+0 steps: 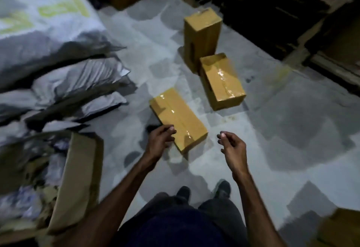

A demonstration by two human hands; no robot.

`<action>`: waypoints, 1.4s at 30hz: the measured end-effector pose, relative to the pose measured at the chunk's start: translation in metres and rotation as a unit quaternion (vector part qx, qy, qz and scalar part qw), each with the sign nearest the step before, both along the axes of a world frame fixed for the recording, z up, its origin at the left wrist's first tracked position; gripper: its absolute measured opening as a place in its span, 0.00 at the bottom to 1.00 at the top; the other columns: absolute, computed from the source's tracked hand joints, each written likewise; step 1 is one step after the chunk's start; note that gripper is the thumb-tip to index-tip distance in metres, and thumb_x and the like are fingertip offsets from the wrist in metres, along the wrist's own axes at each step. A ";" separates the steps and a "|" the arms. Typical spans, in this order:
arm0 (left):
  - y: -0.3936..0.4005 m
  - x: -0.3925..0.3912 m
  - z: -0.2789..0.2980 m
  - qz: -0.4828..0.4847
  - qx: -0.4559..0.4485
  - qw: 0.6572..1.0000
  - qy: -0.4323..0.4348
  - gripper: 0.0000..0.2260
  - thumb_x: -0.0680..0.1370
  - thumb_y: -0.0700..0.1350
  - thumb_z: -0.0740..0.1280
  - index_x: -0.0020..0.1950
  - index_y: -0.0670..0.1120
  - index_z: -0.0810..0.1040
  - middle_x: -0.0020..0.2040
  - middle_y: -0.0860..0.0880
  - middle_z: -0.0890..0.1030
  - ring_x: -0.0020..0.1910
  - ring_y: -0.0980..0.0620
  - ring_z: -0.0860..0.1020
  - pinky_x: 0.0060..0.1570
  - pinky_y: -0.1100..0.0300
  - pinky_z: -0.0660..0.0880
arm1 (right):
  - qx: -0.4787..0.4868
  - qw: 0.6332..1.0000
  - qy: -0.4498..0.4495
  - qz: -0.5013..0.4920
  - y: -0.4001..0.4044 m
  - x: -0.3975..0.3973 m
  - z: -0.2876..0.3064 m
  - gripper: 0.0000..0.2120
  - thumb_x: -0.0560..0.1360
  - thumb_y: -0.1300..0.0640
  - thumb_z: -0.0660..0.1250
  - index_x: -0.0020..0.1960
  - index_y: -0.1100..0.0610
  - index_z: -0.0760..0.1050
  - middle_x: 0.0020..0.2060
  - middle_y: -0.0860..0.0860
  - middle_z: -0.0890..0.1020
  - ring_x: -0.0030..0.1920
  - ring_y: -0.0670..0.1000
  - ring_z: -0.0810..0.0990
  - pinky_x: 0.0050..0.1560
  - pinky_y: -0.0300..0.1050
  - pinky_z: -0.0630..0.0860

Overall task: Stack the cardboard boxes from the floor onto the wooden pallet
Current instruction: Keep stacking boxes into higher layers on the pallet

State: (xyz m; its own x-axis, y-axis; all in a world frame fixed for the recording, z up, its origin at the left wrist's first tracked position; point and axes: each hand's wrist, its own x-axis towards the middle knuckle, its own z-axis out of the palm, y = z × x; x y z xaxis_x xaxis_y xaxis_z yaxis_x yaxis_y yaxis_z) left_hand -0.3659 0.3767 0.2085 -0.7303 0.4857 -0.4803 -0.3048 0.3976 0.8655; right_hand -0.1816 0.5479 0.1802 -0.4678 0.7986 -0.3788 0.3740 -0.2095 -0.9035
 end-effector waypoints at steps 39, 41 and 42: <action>0.110 -0.260 -0.620 0.247 -0.154 0.933 -0.212 0.20 0.83 0.60 0.67 0.70 0.51 0.78 0.62 0.49 0.78 0.58 0.47 0.76 0.58 0.46 0.75 | 0.003 0.906 -0.272 0.324 0.262 -0.398 -0.602 0.34 0.82 0.39 0.68 0.82 0.53 0.64 0.73 0.56 0.75 0.66 0.58 0.78 0.62 0.54 0.76; 0.123 -0.257 -0.642 0.242 -0.124 0.932 -0.238 0.28 0.83 0.61 0.66 0.80 0.50 0.70 0.70 0.53 0.74 0.67 0.49 0.73 0.66 0.49 0.70 | -0.098 0.907 -0.266 0.312 0.253 -0.401 -0.633 0.32 0.83 0.40 0.67 0.81 0.55 0.66 0.65 0.53 0.80 0.56 0.53 0.81 0.51 0.49 0.77; 0.129 -0.254 -0.644 0.244 -0.109 0.935 -0.234 0.31 0.82 0.62 0.68 0.81 0.50 0.69 0.72 0.55 0.72 0.70 0.52 0.71 0.68 0.51 0.67 | -0.131 0.910 -0.248 0.305 0.246 -0.400 -0.639 0.29 0.83 0.42 0.67 0.78 0.56 0.69 0.59 0.51 0.82 0.53 0.51 0.81 0.47 0.46 0.77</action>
